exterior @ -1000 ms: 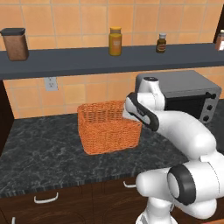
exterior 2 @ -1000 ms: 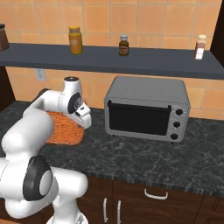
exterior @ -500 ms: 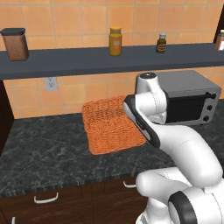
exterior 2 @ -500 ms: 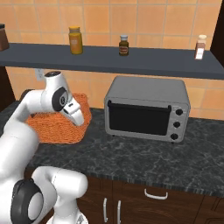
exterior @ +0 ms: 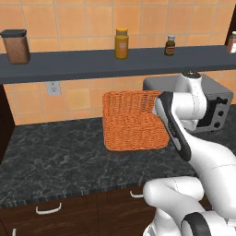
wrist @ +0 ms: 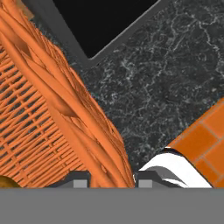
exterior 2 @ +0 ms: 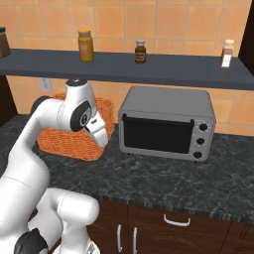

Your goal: Open the cabinet, pick up the bread from the cabinet and place it in the basket. Then move the basket to the dining counter.

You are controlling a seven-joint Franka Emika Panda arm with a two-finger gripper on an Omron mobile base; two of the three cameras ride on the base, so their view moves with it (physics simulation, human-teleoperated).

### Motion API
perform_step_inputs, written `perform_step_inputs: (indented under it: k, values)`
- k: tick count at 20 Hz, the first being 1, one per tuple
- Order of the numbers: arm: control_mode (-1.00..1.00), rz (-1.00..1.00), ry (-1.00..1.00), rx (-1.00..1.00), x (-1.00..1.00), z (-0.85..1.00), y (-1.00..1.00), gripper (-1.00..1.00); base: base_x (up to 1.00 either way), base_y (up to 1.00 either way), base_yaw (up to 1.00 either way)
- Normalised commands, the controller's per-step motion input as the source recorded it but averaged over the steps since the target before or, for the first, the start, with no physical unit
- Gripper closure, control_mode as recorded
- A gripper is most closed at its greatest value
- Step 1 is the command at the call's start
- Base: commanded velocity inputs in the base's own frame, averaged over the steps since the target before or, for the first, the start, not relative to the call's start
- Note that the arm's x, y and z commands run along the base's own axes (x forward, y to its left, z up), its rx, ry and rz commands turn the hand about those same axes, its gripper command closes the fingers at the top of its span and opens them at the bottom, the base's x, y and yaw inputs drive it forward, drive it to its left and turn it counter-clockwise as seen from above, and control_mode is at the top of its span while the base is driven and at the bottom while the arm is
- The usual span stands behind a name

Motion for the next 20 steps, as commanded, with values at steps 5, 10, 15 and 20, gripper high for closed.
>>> perform_step_inputs:
  k: [5, 10, 15, 20]
  values:
    - [-1.00, 0.00, -0.05, -0.03, -0.17, 0.29, -0.53, 1.00, 0.00, 0.00, 0.00]
    - [-1.00, 0.00, -0.03, -0.01, -0.04, 0.02, -0.09, 1.00, 0.00, 0.00, 0.00]
    - [1.00, 0.00, 0.00, 0.00, 0.00, 0.00, 0.00, 1.00, -0.05, -0.05, -0.01]
    - [1.00, 0.00, 0.00, 0.00, 0.00, 0.00, 0.00, 1.00, -0.92, -0.43, -0.12]
